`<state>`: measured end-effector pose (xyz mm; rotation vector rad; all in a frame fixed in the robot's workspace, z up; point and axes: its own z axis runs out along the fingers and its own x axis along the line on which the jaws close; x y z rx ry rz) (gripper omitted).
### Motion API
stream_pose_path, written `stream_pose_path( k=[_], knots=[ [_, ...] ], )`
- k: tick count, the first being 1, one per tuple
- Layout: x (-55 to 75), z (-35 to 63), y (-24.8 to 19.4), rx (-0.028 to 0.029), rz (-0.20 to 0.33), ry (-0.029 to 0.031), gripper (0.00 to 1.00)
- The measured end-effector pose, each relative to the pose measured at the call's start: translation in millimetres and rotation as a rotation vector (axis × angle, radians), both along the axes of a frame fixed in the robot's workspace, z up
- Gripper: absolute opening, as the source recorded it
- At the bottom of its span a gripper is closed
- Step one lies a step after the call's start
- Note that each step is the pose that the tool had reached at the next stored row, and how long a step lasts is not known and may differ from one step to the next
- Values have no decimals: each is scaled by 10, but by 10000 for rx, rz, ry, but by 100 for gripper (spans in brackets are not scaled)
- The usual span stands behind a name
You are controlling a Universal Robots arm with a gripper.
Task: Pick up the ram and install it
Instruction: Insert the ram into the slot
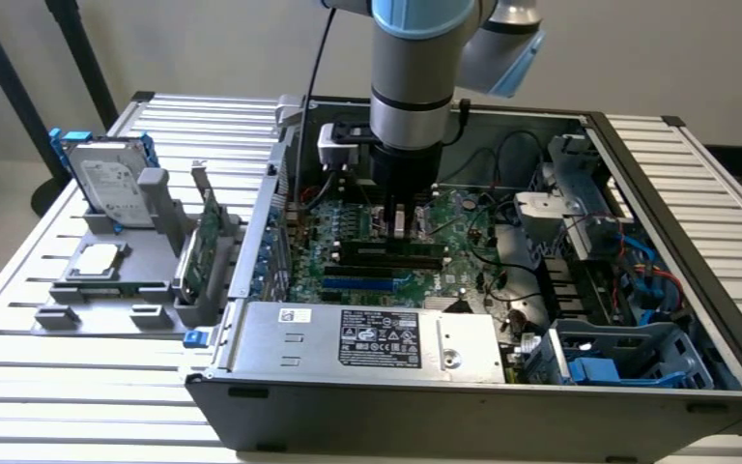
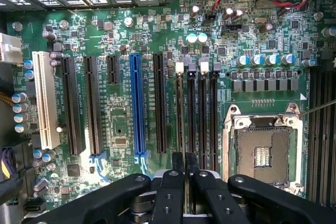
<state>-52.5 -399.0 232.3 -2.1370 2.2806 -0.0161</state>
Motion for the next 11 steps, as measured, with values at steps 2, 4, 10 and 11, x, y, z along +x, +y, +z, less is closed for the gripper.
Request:
stream_pose_path(
  k=[2,4,10,11],
  knots=[
    [0,-3,3,2,0,-1,14],
    [-2,-13,5,1,0,-1,14],
    [-9,-29,5,0,0,0,14],
    [-11,-31,5,1,-3,-1,14]
  ],
)
